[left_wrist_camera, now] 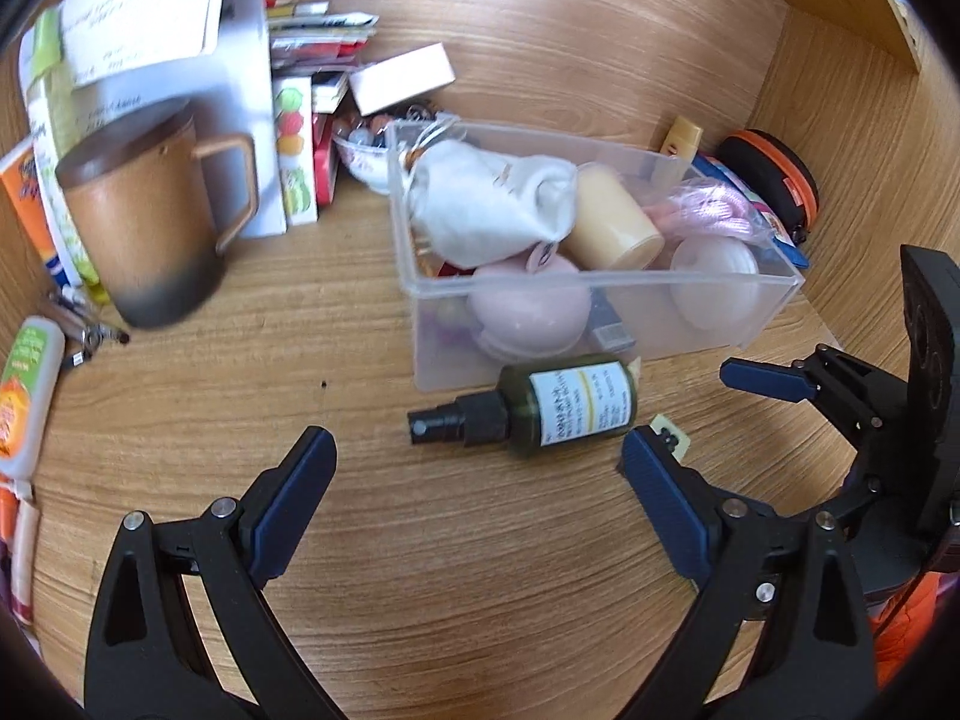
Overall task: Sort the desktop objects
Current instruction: 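Withdraw both tools from the bin toward the green spray bottle and mahjong tile, then grasp the green spray bottle with left tool while right tool grasps the mahjong tile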
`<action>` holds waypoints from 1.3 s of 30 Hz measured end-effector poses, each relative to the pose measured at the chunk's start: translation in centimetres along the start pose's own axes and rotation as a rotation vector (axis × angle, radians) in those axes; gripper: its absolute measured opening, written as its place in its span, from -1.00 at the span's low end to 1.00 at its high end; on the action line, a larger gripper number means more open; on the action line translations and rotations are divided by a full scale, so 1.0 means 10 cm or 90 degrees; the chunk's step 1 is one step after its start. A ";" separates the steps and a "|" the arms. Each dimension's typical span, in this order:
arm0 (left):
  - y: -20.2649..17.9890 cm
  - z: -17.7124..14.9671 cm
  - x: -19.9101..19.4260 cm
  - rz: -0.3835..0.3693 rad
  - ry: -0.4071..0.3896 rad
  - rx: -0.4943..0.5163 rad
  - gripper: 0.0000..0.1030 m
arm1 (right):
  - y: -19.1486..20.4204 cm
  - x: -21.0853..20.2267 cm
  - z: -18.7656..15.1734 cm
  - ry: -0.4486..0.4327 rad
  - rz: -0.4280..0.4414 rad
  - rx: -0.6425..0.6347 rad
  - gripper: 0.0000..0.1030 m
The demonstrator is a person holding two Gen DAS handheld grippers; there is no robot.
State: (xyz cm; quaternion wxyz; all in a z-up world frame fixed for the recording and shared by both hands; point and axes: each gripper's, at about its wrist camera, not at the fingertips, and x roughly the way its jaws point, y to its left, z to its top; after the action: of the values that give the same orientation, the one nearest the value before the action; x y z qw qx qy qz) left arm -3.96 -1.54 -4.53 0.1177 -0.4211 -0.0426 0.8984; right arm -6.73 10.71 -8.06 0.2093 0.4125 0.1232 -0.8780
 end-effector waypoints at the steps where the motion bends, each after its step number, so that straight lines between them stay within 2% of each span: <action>1: 0.03 -0.01 0.01 -0.001 0.003 -0.006 0.89 | 0.01 0.02 0.00 0.003 0.000 -0.002 0.60; 13: 0.09 -0.07 0.06 -0.003 0.018 -0.017 0.89 | 0.11 0.16 0.06 0.026 0.000 -0.028 0.55; 16: 0.10 -0.06 0.05 -0.007 0.015 -0.018 0.89 | 0.11 0.20 0.05 0.033 0.007 -0.030 0.36; 18: 0.11 -0.06 0.05 -0.008 0.013 -0.024 0.89 | 0.11 0.22 0.04 0.034 0.011 -0.028 0.33; 20: 0.13 -0.05 0.06 -0.012 0.015 -0.029 0.89 | 0.10 0.22 0.03 0.032 0.015 -0.028 0.20; 22: 0.13 -0.03 0.07 -0.016 0.017 -0.032 0.89 | 0.08 0.22 0.02 0.031 0.023 -0.028 -0.02; 28: 0.02 0.01 0.13 -0.030 0.027 -0.021 0.89 | 0.02 0.18 -0.02 0.030 0.032 -0.025 -0.40; 36: -0.15 0.07 0.35 -0.031 0.060 -0.018 0.89 | -0.24 0.10 -0.13 0.025 0.007 -0.002 -0.40; 39: -0.18 0.10 0.41 -0.016 0.063 -0.024 0.89 | -0.34 0.08 -0.16 0.023 0.005 0.003 -0.40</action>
State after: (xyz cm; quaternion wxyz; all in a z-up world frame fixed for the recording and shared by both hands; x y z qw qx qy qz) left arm -6.88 1.27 -6.61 0.1224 -0.4665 -0.0591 0.8740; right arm -7.65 14.10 -9.54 0.2098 0.4290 0.1230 -0.8700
